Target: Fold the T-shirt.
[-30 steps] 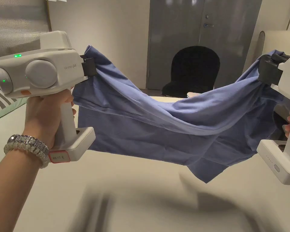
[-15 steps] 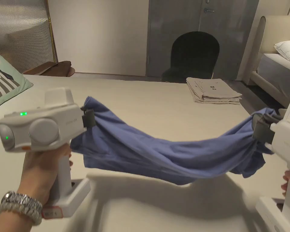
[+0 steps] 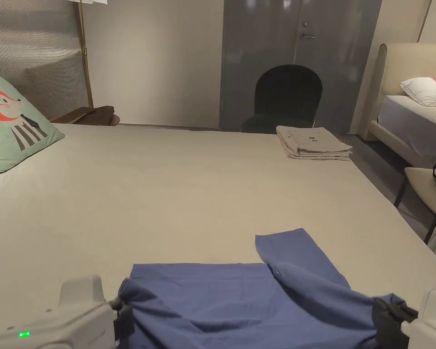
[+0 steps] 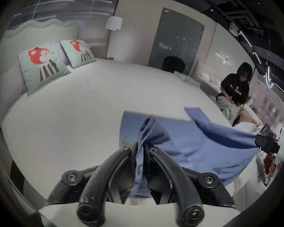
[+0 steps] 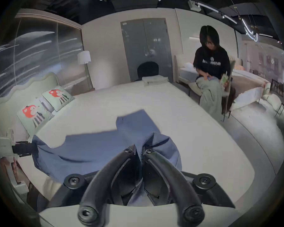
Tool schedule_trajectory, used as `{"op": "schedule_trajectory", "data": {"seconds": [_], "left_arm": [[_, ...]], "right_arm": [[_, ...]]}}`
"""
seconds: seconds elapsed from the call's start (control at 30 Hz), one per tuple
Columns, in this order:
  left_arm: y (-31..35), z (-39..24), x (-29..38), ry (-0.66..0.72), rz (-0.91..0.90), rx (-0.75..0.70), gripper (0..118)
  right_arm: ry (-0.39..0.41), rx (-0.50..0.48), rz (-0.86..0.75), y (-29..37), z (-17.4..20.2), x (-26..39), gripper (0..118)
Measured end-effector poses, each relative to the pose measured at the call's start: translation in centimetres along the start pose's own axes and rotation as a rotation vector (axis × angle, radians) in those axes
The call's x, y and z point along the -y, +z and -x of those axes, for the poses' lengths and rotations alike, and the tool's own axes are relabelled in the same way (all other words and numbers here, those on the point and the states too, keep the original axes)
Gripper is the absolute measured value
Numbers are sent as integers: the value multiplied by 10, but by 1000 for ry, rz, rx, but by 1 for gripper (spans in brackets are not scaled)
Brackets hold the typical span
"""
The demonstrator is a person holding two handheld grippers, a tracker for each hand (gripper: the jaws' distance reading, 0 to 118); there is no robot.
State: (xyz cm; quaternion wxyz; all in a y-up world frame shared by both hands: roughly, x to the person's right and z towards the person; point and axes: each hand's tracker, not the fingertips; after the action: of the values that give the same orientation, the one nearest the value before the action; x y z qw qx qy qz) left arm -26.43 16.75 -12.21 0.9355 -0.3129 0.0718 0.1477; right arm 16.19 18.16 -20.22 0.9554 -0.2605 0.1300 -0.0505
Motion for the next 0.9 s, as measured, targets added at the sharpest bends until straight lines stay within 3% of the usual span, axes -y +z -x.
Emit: {"op": "schedule_trajectory", "data": {"seconds": [0.13, 0.33, 0.5, 0.53, 0.57, 0.6, 0.63, 0.67, 0.9], "left_arm": [[-6, 13, 40, 54, 100, -33, 5], [-18, 25, 71, 74, 186, -98, 5], [-19, 32, 82, 91, 209, -85, 6], [-17, 33, 81, 99, 198, -73, 12], [-11, 32, 77, 101, 180, -69, 26], [-6, 31, 71, 100, 143, -61, 53], [-2, 30, 65, 95, 107, -58, 88], [4, 26, 55, 72, 68, -61, 104], [64, -9, -32, -38, -343, -10, 103]], "right_arm": [[-15, 49, 117, -8, -10, 41, 5], [33, 127, 250, -26, -20, 80, 5], [8, 114, 252, -29, -28, 90, 5], [-3, 110, 234, -25, -31, 85, 10], [-2, 105, 211, -21, -31, 81, 24], [5, 106, 167, -17, -29, 74, 50], [18, 117, 126, -13, -27, 67, 77], [31, 117, 78, -13, -29, 59, 83], [74, 107, -339, 27, 9, -36, 82]]}}
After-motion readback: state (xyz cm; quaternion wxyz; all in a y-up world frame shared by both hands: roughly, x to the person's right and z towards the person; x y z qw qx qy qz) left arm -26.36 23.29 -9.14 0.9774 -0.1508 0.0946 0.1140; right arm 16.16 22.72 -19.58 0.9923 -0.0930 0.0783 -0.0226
